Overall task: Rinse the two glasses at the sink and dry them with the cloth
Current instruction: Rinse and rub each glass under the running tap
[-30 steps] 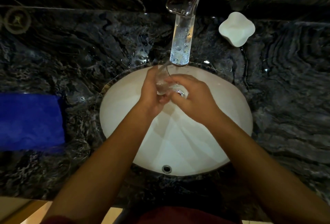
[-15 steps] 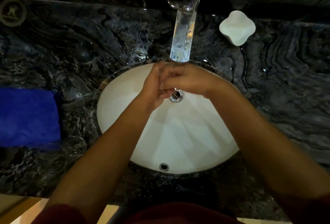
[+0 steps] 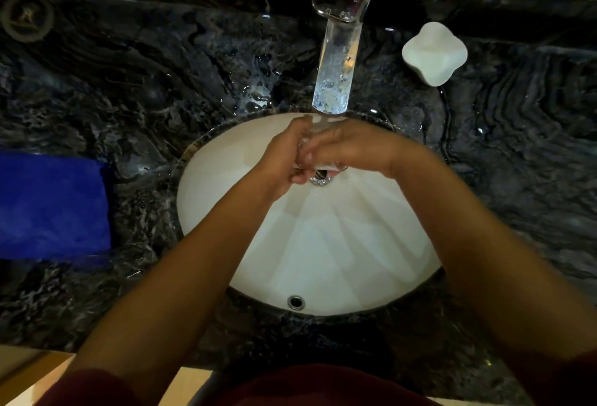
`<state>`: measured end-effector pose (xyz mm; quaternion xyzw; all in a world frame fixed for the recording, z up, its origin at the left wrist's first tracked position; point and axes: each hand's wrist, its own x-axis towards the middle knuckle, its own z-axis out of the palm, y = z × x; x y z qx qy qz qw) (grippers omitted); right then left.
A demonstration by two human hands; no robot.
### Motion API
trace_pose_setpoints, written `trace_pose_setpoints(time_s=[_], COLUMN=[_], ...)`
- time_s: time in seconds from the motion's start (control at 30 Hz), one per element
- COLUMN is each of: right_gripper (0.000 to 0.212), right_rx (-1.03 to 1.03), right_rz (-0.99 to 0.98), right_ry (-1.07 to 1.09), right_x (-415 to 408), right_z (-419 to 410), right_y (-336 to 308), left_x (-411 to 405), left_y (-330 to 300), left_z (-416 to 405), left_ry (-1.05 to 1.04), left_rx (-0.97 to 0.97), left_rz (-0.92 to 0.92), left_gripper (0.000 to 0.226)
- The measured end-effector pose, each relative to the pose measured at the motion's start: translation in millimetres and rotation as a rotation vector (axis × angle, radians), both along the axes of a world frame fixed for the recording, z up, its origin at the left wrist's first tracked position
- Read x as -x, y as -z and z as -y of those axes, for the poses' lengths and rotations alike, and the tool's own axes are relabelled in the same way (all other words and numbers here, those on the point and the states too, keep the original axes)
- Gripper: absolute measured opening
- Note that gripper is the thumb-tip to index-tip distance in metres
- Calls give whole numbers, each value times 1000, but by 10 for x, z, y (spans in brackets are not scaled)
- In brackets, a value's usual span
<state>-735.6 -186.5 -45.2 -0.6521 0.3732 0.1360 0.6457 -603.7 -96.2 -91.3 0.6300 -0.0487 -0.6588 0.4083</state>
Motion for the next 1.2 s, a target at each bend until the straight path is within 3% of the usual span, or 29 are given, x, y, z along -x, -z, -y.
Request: trace_pose_setpoints(time_s=[0.1, 0.23, 0.3, 0.37, 0.47, 0.7, 0.93, 1.03, 1.2], right_gripper=[16, 34, 45, 45, 36, 11, 26, 19, 20], right_rx=[-136, -192, -96, 126, 402, 425, -101, -250, -626], right_rz=[135, 253, 237, 205, 216, 271, 164, 60, 43], right_ry=[58, 489, 719, 847, 845, 696, 905, 946, 1104], right_x=[-26, -74, -107, -131, -86, -70, -87, -150, -202], right_z=[11, -99, -179, -296, -500, -605, -345, -317, -365], right_y=[66, 155, 218, 263, 318, 298, 330, 359, 397], left_x=[-21, 62, 103, 132, 174, 66, -131, -85, -35], left_y=[-5, 7, 1, -12, -26, 8, -46, -70, -44], left_z=[-37, -54, -57, -60, -107, -290, -240, -173, -171], left_ry=[-29, -191, -258, -327, -360, -165, 126, 123, 122], left_rx=[74, 173, 178, 154, 137, 216, 226, 214, 348], left_rz=[10, -18, -74, -141, -225, -312, -37, 114, 159], left_gripper=[48, 55, 56, 50, 52, 51, 48, 45, 36])
